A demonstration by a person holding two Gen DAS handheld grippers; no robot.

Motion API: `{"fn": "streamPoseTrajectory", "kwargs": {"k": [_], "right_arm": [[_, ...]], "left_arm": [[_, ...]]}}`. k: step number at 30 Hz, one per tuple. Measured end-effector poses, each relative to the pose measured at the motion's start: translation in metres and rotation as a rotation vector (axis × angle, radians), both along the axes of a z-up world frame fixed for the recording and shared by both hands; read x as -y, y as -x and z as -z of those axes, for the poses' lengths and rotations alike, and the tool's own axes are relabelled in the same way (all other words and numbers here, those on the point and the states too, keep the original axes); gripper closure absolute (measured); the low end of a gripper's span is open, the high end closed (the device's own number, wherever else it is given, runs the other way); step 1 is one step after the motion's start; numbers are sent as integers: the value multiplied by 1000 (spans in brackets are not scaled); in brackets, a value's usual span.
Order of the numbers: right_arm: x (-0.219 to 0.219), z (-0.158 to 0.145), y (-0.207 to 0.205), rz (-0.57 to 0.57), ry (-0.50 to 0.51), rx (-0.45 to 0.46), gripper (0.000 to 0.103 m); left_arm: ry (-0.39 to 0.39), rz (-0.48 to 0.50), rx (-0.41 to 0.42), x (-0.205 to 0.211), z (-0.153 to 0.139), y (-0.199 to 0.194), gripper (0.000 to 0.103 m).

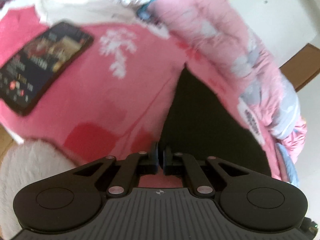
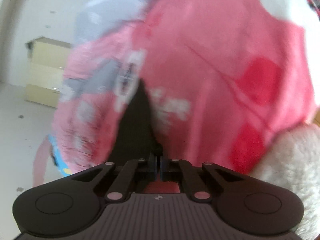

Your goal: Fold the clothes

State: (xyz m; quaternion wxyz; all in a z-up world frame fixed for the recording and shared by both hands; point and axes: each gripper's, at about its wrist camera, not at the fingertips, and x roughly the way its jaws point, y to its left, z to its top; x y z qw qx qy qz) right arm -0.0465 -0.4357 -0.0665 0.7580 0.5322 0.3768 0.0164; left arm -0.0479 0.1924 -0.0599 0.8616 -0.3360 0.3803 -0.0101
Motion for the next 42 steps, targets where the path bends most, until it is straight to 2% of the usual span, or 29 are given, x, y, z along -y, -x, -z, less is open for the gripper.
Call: {"fn": "streamPoseTrajectory", "kwargs": {"k": [4,6,7,9,11,12,14,16,19,22,25,28,31,34,36,40,42], "right_arm": [[-2,1,2,-41,19,-4,99],[1,-2,6,-60,98,-47,96],[3,-5,9,-61,133,-59,94],[6,-15,21,-54,192,-37,92],[-4,-38,29,-71,340,23,92],[-9,-49,33,-82,419,54,92],[-36,-72,30,-174,552,165,92],[-80,-87,19,-321,656,284,92],[-157,-87,2,-546,807,430,92],[-216,-66,-10,-698,873,503,93],[-242,-35,-10,-766,936,489,93],[-242,-24,11,-778,1019,512,93],[-238,-40,19,-809,1032,493,93],[-247,-57,12,-778,1029,574,93],[-256,-64,3,-765,1020,636,92],[-277,-53,-7,-815,980,662,92],[-281,-33,-9,-865,950,581,92]], "left_arm": [[-24,26,-7,-2,1,4,96],[-49,29,11,-4,-2,12,94],[-79,23,20,-4,-5,17,93],[-196,-7,48,1,-17,29,91],[-329,-9,107,11,-31,39,91],[-372,18,138,19,-37,40,91],[-426,104,201,41,-46,36,91],[-449,220,250,71,-49,24,91],[-479,362,301,114,-43,5,91],[-456,434,263,141,-20,-10,91],[-453,446,231,147,2,-8,90],[-436,434,240,136,-1,4,89],[-446,419,276,130,-13,13,90],[-445,426,336,136,-22,8,89],[-444,453,335,146,-19,3,88],[-441,505,259,158,1,-2,88],[-414,499,266,151,1,6,88]]}}
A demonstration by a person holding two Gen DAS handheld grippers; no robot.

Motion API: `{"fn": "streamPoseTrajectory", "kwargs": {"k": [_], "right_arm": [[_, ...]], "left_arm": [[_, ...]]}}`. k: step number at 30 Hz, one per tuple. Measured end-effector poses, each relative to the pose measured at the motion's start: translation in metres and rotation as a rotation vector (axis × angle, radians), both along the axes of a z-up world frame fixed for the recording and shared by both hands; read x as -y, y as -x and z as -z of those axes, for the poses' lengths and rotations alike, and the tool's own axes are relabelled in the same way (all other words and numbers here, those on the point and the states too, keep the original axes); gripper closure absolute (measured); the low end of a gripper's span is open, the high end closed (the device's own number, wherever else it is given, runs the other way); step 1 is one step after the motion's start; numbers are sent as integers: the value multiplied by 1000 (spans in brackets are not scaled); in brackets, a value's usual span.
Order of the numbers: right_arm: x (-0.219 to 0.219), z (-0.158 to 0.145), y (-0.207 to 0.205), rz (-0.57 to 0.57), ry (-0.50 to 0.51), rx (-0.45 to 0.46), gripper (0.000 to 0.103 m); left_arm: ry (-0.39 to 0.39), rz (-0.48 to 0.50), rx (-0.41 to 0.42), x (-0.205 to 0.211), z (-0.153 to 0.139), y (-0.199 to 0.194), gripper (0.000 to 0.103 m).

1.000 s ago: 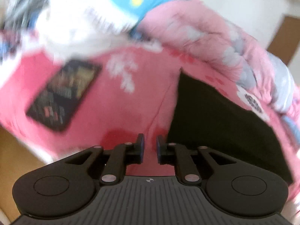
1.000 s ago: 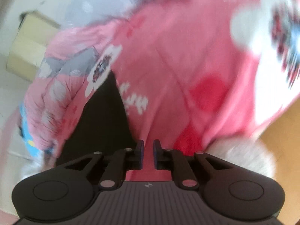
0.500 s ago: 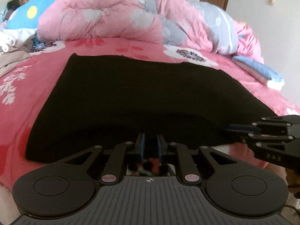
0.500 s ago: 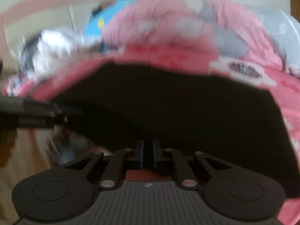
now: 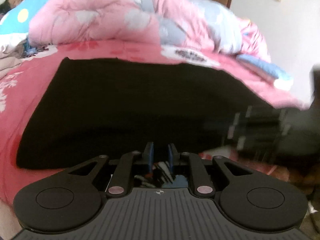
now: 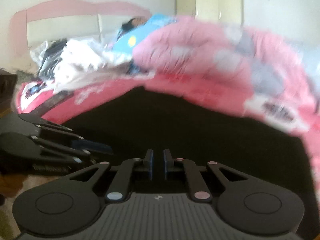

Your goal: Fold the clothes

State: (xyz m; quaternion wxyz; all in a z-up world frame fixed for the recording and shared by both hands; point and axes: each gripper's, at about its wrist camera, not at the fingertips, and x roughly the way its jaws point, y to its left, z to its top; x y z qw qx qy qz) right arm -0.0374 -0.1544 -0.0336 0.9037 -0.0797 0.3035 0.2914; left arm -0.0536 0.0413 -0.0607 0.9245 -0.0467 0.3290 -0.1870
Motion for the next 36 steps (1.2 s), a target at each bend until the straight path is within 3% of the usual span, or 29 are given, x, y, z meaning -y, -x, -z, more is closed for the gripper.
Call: {"fn": "streamPoseTrajectory", "kwargs": {"k": [2,5,9,16,19,24,27,31,36], "right_arm": [[5,10,7,-9,-9,-61,93],[13,-3,14,-37,-48,-119,93],[2,-21,-2,-18,-93,-49,93],[-10,7,0,-32,-101,-171,93],[-10,-4,6,-78,-112,-212,94],[-27,-15,-25,-34,-133,-90,94],[-38,7,-35,-58,-132,-201,94],[-49,4,0,-217,-95,-240,94],[-64,-12,-16,-181,-87,-109,94]], "left_arm": [[25,-6,-12,-12,-6,8,88],[56,-29,26,-31,-18,17,88],[49,-116,61,-50,-24,13,88],[44,-279,44,-92,-22,20,88],[37,-327,56,-107,-24,21,88],[52,-388,29,-122,-19,14,88],[42,-420,7,-128,-13,13,88],[70,-440,-2,-139,-7,16,88],[83,-446,5,-143,-8,16,88]]}}
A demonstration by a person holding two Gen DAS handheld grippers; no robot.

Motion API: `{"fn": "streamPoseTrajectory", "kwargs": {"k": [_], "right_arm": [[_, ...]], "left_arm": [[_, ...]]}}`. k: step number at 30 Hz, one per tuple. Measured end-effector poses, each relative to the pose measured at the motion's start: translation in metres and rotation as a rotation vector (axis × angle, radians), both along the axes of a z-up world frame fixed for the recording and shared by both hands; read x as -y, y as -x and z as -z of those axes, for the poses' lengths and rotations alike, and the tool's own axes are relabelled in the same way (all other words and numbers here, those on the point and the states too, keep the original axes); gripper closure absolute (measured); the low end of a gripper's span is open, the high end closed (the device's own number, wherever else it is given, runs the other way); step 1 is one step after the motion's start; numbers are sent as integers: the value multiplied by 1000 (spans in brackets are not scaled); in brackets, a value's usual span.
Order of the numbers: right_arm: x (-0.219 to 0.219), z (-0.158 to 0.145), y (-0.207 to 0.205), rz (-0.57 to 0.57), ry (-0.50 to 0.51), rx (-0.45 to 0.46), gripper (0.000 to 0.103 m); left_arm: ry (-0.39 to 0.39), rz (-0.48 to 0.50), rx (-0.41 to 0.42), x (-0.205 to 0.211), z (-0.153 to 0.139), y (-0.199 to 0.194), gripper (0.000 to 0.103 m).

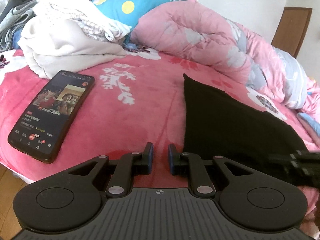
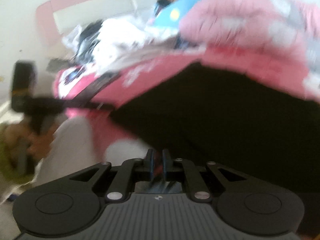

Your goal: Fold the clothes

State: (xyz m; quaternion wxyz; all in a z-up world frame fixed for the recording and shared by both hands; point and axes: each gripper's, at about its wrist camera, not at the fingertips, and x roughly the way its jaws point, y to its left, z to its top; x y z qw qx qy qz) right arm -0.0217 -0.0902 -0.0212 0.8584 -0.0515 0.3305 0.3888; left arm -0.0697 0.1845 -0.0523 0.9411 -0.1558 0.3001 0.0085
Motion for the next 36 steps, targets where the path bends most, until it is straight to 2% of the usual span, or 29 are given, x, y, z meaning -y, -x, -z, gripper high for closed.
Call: {"fn": "streamPoseTrajectory", "kwargs": {"k": [2,3,6,10,14,17,20,22,26,27,29,32,34,36], "right_arm": [[-6,6,-15,26,1,-1,94],[-8,13,-15,16,0,-32,94],[-15,24,4,-75,-16,-98,94],[-19,12,15,-111,-14,-71,95],[-24,7,-13,-31,-35,-9,95],[-42,28,-6,-107,-29,-92,94],[-58,31,19,-263,-1,-130,95],[-58,22,22,-262,-2,-81,95],[-57,5,-8,-137,-39,15,95],[-60,9,-13,-128,-31,17,95],[-75,28,-12,-169,8,-65,94],[-91,33,27,-331,1,-107,95],[-93,26,45,-350,-1,-46,95],[-86,14,34,-274,-26,21,95]], "left_arm": [[2,-3,2,-1,0,-1,88],[5,-5,3,-2,1,-1,88],[15,-12,6,-4,2,-2,88],[23,-15,8,-7,1,-2,88],[28,-23,12,-8,1,0,88],[33,-32,12,-11,1,0,88],[33,-38,13,-13,0,0,88],[30,-40,15,-13,-1,1,88],[23,-44,18,-14,-4,1,88],[22,-45,19,-14,-4,2,88],[17,-48,21,-14,-5,2,88],[6,-62,22,-16,-7,3,88],[9,-73,22,-18,-8,3,88],[5,-74,28,-18,-10,4,88]]}}
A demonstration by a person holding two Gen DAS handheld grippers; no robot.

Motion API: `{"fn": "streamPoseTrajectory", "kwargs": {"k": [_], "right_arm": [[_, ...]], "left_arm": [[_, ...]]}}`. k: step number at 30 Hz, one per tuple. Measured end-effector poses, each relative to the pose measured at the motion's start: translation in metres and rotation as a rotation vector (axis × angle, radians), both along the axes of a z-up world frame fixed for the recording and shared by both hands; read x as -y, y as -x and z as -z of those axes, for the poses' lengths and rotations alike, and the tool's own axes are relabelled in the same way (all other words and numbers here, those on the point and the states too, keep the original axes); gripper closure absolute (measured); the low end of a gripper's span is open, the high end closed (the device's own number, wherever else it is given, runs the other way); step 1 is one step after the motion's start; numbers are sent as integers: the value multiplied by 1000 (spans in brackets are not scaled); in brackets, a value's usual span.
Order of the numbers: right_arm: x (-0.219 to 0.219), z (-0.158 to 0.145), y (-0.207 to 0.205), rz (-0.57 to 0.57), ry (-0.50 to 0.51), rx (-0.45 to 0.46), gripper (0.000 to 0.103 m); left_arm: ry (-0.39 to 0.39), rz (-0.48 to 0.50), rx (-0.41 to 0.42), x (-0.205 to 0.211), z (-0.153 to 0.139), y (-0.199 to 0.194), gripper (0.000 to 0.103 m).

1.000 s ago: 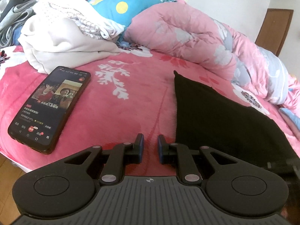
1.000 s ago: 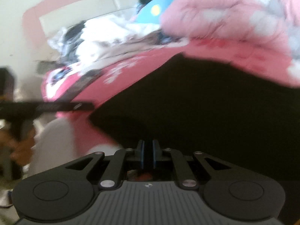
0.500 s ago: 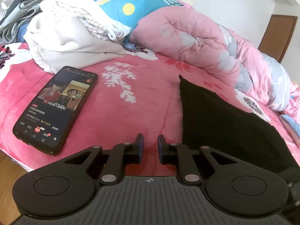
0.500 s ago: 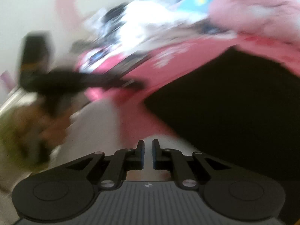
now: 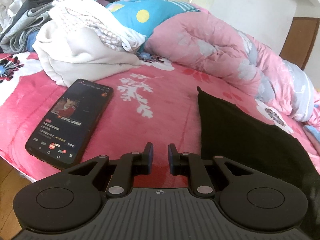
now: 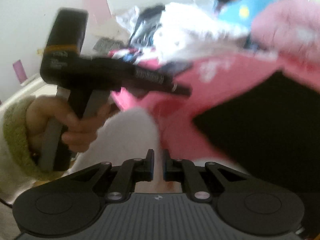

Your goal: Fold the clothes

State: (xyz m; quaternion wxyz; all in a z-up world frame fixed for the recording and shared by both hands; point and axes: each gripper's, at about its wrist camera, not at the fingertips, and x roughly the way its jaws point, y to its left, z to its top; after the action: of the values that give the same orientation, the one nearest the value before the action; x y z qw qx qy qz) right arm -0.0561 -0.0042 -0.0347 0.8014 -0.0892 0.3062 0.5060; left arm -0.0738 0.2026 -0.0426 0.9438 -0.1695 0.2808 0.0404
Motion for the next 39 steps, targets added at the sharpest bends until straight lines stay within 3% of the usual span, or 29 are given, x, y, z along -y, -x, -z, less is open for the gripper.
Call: {"fn": "streamPoseTrajectory", "kwargs": {"k": [3,5,7,10,13,18,22,24,25,29,32,35,39], "right_arm": [[14,-8,-38,152,-55,-3,95],[9,5,-54,174,-42,-51,95],[-5,20,-42,110,-30,-91,94],[-10,17,2,-64,-40,-88,94],[2,7,21,-53,-62,-39,94],[17,6,-29,159,-113,-80,94],[5,17,-12,13,-96,-93,92],[15,12,6,-85,-152,-142,93],[27,7,13,-87,-170,-118,93],[88,-7,-5,159,-173,-74,92],[139,-9,-26,377,-164,-53,92],[156,6,-19,391,-58,-37,92],[158,4,7,299,-60,-71,92]], "left_arm": [[-5,2,12,1,-3,2,88],[-9,4,14,3,-5,2,88],[-11,-1,14,5,-6,2,88],[-8,-6,9,7,-7,1,88],[-12,-9,10,10,-9,1,88],[-40,-5,17,17,-17,4,87],[-50,19,26,23,-23,5,87],[-54,46,22,31,-23,1,87],[-53,64,19,35,-23,-2,87],[-42,171,2,61,-17,-15,86],[-51,243,-56,82,-4,-23,81],[-77,251,-97,92,7,-24,81],[-68,238,-98,88,8,-20,80]]}}
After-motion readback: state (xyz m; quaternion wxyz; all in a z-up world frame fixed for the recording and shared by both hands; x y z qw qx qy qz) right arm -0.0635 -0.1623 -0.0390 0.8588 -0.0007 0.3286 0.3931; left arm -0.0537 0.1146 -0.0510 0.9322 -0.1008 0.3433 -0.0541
